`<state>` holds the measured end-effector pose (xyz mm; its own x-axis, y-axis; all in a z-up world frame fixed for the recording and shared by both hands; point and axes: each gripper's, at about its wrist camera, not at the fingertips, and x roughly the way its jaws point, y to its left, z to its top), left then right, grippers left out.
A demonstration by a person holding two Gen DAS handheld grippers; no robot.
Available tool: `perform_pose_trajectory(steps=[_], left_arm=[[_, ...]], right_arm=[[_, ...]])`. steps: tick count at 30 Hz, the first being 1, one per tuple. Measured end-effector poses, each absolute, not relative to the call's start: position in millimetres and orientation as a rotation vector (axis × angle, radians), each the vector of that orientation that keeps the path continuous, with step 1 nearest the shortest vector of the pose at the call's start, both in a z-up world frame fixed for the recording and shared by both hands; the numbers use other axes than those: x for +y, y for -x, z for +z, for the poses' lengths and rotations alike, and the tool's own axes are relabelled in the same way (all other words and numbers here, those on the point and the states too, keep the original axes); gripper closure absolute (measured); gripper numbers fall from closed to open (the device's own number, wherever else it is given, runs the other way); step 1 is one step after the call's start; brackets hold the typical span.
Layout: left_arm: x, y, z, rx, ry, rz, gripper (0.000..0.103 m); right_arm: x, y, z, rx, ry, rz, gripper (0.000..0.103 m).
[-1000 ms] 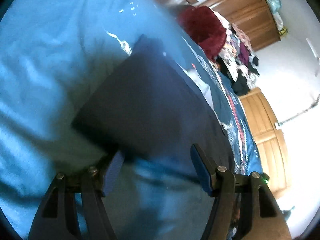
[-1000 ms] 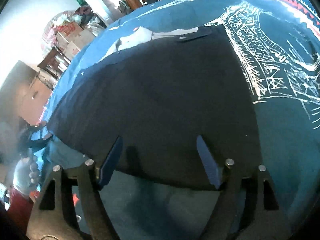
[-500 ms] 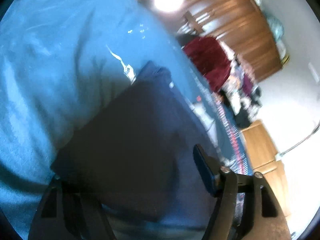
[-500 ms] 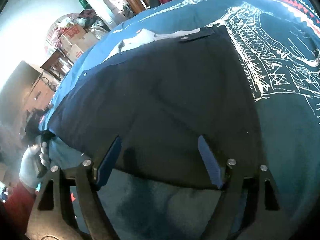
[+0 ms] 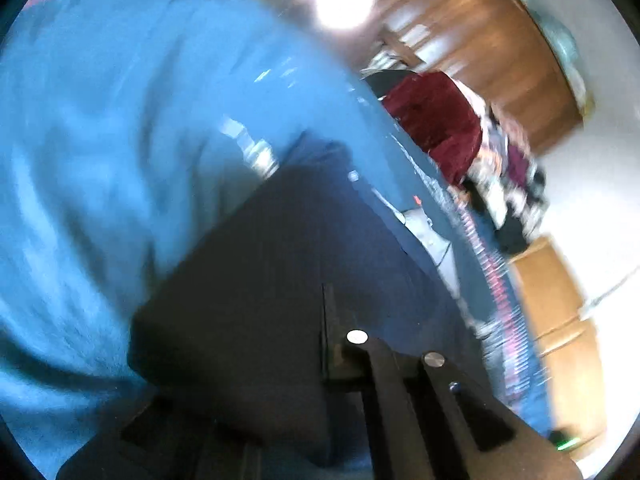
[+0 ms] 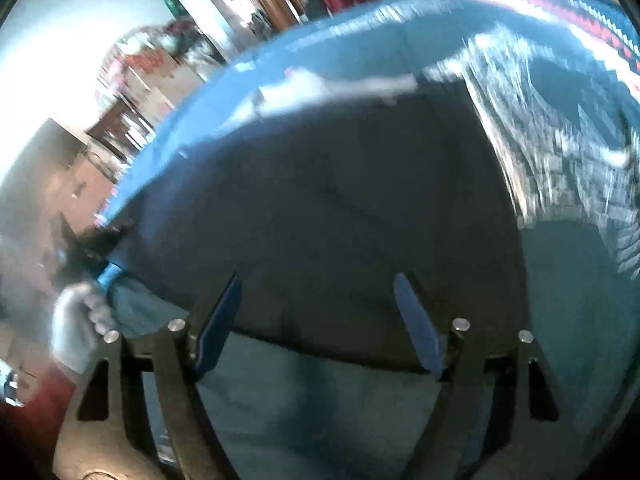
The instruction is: Fold large clothes
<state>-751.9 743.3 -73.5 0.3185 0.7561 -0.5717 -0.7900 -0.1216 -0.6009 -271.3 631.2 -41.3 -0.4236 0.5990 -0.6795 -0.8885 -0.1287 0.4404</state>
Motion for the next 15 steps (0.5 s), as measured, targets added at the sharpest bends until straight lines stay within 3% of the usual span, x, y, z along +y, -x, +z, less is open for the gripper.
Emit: perform_pose_trajectory(steps=[4, 9, 13, 15], left_arm=[[739.4, 703.5, -29.5, 0.193, 0.776, 1.364, 0.102], [734.6, 654.0, -3.9, 0.321, 0.575, 1.347, 0.102], [733.6, 610.8, 2.8, 0.434, 0.466, 1.304, 0.102], [728.8, 589.3, 2.4, 0.477, 0.414, 1.276, 0.101]], right_arm=[[677.9, 307.6, 11.0, 0.967, 0.404, 1.933, 0.015], [792.5, 406.2, 43.7, 1.065, 0.515, 2.17, 0.013], [862.4, 483.7, 30.9, 1.305, 0.685, 2.262, 0.011], [881.6, 506.3, 13.3, 1.224, 0.828, 2.176, 0.011]])
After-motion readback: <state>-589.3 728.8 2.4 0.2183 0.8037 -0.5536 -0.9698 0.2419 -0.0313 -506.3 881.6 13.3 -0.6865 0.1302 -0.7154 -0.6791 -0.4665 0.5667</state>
